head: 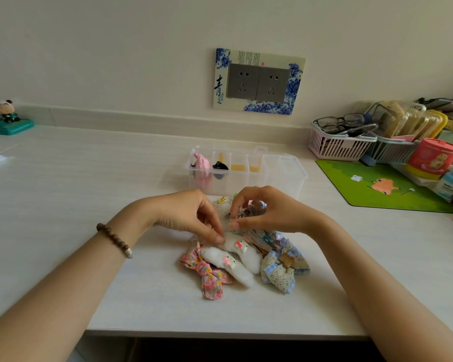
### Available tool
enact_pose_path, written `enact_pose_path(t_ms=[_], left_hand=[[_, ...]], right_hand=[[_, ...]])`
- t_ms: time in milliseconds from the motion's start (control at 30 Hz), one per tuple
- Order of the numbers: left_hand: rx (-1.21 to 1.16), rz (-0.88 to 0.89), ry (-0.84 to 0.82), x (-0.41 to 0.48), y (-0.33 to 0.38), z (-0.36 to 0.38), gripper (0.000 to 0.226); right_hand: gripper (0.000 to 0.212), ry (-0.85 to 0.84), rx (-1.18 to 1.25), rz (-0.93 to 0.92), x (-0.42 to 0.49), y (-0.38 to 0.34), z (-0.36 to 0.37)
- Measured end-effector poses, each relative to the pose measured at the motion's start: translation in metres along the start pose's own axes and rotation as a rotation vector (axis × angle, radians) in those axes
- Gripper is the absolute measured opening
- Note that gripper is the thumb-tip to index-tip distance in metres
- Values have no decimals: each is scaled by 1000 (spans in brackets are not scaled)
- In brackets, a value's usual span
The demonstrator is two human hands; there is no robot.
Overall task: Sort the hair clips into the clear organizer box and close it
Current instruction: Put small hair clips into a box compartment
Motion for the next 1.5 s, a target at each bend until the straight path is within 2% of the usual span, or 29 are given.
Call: enact_pose_path(t_ms=[167, 267, 467, 567, 700, 767, 833, 900, 1000, 1133, 1267, 1367, 1433, 1500], left_hand=[[-51, 37, 81, -3, -2, -11, 4], [-71, 58, 119, -4, -4, -16, 3], [-136, 151, 266, -5, 3, -27, 0], [-197, 211, 345, -6, 6, -34, 8], [-185, 247, 482, -1, 4, -38, 13], [-138, 299, 603, 4, 4, -41, 21], [-6, 304, 695, 10, 2, -45, 41], [206, 235, 698, 18, -2, -45, 59], [477, 159, 594, 29, -11, -39, 78], [575, 176, 566, 35, -16, -37, 77], [596, 187, 571, 37, -21, -38, 76], [681, 166, 566, 39, -24, -35, 80], [673, 164, 566, 40, -24, -34, 90], [634, 174, 573, 39, -25, -35, 97]], right_hand=[[25, -61, -64, -11, -1, 0, 5], [28, -38, -84, -13, 1, -1, 7], [29, 78, 56, -39, 2, -4, 2], [27, 116, 174, -76, 3, -5, 1], [24, 86, 352, -41, 4, -2, -1], [28, 120, 379, -30, 5, 0, -4], [34, 204, 451, -11, 9, 1, -15], [31, 298, 495, 5, 16, 1, -31], [32, 397, 501, 27, 29, -2, -54], [27, 529, 419, 76, 52, -1, -71], [18, 579, 178, 142, 75, 6, -72], [23, 537, -111, 199, 88, 11, -67], [26, 486, -286, 219, 93, 15, -61], [27, 505, -419, 185, 92, 17, -59]])
Point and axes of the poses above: each hand's wrist, its own x-axis towards the middle knuckle, its own z-axis out of the palm, y = z × x, the point moved 4 cm from there along x, towards the middle knuckle, and after that the axes turned 7 degrees about z, right-handed, at the moved point
